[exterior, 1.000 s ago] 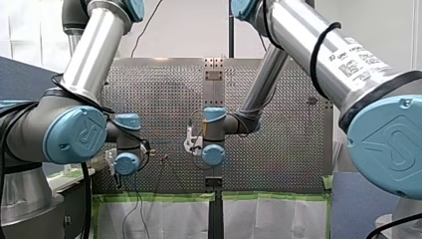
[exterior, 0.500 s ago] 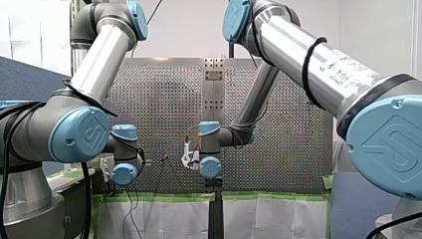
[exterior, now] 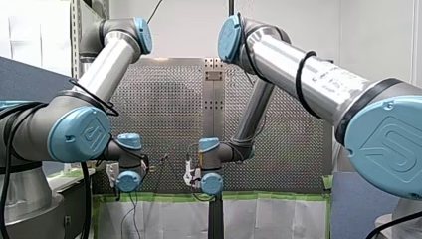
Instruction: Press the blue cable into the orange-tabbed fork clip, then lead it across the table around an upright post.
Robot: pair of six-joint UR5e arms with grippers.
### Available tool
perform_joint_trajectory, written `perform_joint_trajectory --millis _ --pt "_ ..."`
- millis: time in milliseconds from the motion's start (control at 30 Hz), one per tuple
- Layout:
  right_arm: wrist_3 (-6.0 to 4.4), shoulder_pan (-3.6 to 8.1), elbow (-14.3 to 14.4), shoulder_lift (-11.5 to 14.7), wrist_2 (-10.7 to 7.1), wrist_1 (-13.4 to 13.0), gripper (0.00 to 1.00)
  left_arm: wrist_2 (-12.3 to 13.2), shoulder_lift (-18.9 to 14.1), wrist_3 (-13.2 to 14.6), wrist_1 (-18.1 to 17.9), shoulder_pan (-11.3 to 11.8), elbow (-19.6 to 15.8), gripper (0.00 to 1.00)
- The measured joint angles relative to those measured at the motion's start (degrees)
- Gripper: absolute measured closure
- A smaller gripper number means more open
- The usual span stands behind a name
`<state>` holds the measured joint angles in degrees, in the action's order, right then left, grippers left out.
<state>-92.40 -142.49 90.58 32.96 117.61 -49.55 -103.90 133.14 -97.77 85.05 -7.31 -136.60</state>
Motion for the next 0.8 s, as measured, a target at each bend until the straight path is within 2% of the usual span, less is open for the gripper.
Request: perform_joint_trajectory --millis 267,433,600,800 --pt "0.12 0.70 -2.35 -3.46 -0.01 2.17 1.00 0.16 3.98 -0.32 0.24 0.49 1.63 1.00" --pt "0.27 1.18 -4.70 -5.45 -0.19 4.38 1.00 0.42 5.06 -0.30 0.72 0.85 2.14 1.00" --pt "0.50 1.80 -5.42 -4.69 -1.04 5.01 1.00 1.14 5.21 0.12 1.37 1.12 3.20 1.00" --pt "1.45 2.70 -5.54 -2.22 -2.29 5.21 1.00 1.35 5.22 0.30 1.67 1.41 4.34 1.00"
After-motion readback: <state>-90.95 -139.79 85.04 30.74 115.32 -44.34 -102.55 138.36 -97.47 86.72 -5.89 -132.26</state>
